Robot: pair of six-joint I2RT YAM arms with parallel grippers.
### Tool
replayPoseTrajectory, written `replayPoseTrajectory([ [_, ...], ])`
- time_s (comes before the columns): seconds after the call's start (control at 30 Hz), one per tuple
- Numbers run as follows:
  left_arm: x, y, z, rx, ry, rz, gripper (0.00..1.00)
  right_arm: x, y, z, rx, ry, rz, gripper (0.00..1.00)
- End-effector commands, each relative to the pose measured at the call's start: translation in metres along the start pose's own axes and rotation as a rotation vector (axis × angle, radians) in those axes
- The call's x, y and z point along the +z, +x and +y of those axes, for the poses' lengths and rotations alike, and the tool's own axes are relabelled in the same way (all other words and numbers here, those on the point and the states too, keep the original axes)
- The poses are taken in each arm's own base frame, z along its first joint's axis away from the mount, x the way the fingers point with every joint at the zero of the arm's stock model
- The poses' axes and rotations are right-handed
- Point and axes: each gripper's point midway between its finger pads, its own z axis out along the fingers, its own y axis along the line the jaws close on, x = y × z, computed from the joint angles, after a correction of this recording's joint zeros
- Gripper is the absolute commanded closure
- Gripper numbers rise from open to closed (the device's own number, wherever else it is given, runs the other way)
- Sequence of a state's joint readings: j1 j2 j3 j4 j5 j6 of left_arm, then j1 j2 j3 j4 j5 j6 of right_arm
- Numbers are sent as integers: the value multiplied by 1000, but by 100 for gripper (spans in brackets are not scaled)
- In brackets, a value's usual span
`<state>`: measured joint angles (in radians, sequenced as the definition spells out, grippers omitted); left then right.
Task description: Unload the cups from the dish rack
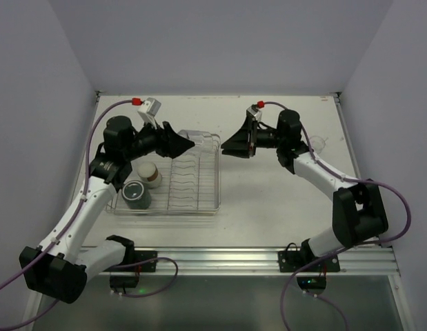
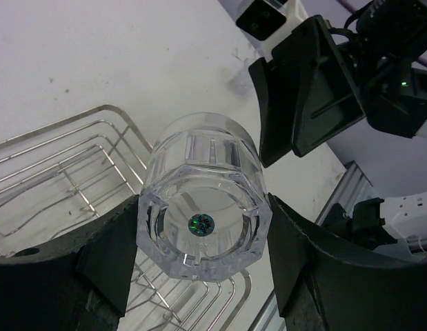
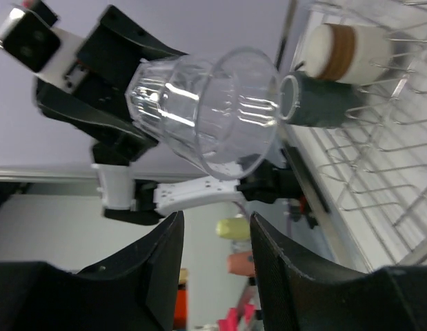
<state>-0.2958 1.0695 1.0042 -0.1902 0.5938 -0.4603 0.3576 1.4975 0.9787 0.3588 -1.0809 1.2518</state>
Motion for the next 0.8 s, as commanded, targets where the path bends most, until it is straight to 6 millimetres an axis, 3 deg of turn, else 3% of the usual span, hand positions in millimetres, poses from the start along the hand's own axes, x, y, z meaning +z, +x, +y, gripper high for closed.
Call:
replayPoseTrajectory([
  [0.0, -13, -39, -50, 114, 195, -155, 100, -6, 8, 45, -19, -186, 82, 54],
  [0.1, -14, -37, -53, 107, 216, -155, 100, -8, 10, 54, -6, -254, 105, 54],
  [0.27, -13, -35, -54, 101, 220, -151, 100, -4, 7, 47, 23, -272, 112, 54],
  [0.77, -11, -27, -56, 86, 244, -140, 100, 2, -6, 59, 19, -308, 108, 55],
])
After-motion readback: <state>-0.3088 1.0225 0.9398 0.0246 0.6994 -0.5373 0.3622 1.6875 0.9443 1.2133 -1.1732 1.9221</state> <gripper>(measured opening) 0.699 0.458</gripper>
